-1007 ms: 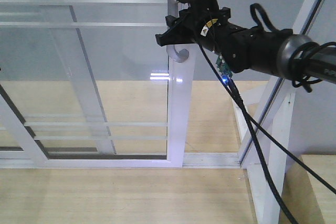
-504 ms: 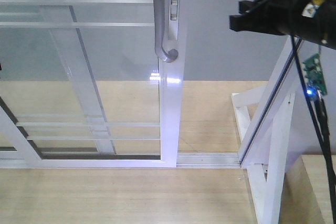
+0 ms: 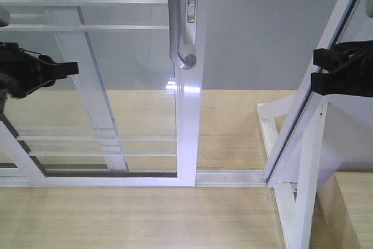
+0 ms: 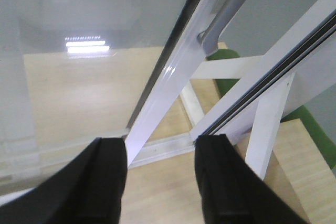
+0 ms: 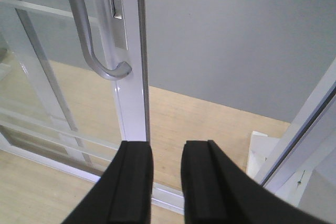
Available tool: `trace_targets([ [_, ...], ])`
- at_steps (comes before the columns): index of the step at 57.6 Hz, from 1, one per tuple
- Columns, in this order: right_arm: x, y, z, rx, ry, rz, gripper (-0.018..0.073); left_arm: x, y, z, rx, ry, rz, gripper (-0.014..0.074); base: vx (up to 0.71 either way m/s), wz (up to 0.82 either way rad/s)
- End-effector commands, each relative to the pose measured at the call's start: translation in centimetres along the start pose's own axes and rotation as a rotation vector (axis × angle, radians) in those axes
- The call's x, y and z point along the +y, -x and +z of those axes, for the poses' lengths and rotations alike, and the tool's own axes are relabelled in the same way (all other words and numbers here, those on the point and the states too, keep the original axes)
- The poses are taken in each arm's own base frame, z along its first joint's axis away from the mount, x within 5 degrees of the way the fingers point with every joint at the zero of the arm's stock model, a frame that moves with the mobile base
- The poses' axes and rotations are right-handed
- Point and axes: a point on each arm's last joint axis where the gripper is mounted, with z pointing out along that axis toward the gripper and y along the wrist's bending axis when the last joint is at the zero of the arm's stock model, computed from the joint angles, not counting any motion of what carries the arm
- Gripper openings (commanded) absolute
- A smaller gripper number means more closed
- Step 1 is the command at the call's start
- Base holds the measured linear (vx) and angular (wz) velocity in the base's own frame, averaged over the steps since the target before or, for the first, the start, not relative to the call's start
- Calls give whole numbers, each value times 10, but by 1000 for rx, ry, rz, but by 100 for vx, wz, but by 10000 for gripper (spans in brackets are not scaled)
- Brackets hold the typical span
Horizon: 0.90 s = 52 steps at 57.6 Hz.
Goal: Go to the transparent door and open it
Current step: 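Release the handle with the right gripper and grasp it with the left gripper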
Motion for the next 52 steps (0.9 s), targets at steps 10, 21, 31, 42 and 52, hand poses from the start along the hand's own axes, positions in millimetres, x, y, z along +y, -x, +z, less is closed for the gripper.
trace_targets([
  [10,-2,14,-7,-91,-16,-6,245,-26,26,28,-188,-79,212,441,0,0],
  [21,-2,14,-7,-91,-16,-6,245,-39,65,53,-247,-67,247,441,0,0],
  [31,-2,14,-7,-91,-16,-6,245,-53,104,87,-312,-106,286,450,0,0],
  [42,-2,14,-7,-91,-16,-6,245,-71,116,129,-323,-160,294,491,0,0],
  [52,-2,14,-7,-99,-16,-6,245,-74,115,158,-307,-159,266,494,0,0],
])
